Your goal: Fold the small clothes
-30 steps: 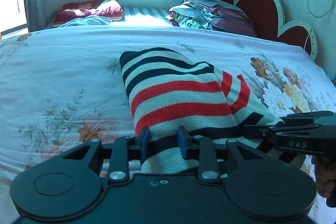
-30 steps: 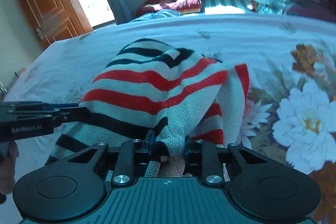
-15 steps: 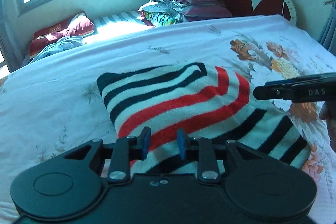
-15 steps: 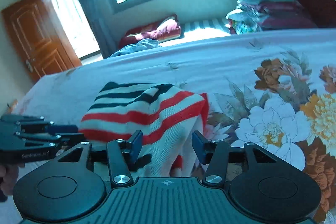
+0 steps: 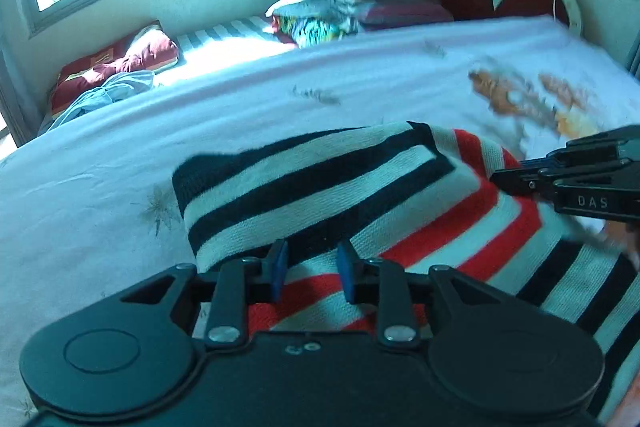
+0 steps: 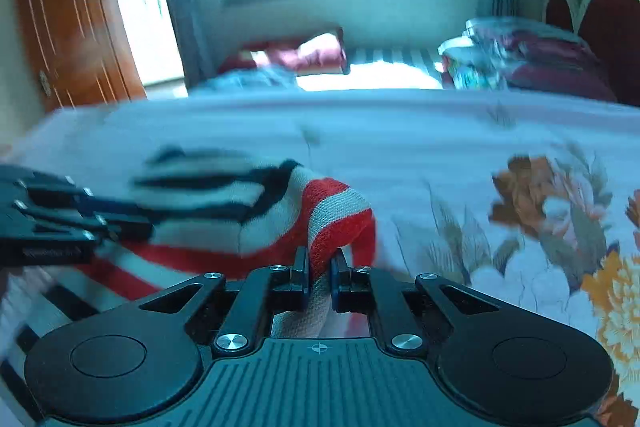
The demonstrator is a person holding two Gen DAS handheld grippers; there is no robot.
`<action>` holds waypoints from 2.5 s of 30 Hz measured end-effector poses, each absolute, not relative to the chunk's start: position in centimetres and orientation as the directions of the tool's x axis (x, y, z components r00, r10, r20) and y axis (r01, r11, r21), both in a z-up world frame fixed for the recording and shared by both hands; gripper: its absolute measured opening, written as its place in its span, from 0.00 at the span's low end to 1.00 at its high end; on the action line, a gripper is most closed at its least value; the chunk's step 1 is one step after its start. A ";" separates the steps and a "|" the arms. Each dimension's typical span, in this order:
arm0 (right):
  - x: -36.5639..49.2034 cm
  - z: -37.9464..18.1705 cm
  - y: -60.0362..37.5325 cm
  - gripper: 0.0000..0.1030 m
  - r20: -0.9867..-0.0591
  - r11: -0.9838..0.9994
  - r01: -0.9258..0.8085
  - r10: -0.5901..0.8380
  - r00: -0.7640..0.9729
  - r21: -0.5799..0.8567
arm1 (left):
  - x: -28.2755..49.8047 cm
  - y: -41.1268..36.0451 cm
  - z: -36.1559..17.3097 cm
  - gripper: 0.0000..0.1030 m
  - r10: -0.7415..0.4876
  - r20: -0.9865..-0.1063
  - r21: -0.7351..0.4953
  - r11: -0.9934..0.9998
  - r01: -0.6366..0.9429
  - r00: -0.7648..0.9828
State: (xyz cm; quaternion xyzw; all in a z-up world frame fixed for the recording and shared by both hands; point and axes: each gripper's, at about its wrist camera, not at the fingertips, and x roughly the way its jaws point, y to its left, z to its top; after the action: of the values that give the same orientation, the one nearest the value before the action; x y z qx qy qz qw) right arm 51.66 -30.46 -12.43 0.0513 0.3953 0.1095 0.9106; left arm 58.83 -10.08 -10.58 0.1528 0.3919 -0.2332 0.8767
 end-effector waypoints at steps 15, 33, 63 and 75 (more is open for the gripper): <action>42.4 -6.1 -27.4 0.31 -0.657 0.920 -0.370 0.360 0.663 0.131 | 48.9 -4.8 -5.4 0.25 -0.396 -0.694 -0.052 0.861 0.507 0.601; 36.8 -8.0 -25.2 0.12 -0.700 0.921 -0.389 0.260 0.665 -0.027 | 42.2 -3.1 -7.0 0.21 -0.271 -0.734 0.026 0.905 0.425 0.622; 36.7 -12.6 -27.9 0.12 -0.768 0.972 -0.229 0.187 0.613 0.054 | 42.1 -5.0 -9.8 0.33 -0.196 -0.781 0.034 0.935 0.353 0.593; 39.3 -7.0 -29.8 0.12 -0.640 0.973 -0.175 0.233 0.732 0.154 | 46.4 -2.7 -6.3 0.47 -0.264 -0.720 -0.083 0.951 0.298 0.641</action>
State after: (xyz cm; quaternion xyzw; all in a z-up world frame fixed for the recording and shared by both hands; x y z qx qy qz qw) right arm 39.26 -29.81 -6.98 0.0415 0.3490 0.1096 0.9298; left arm 46.36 -2.66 -6.31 0.0217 0.3939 -0.1552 0.9057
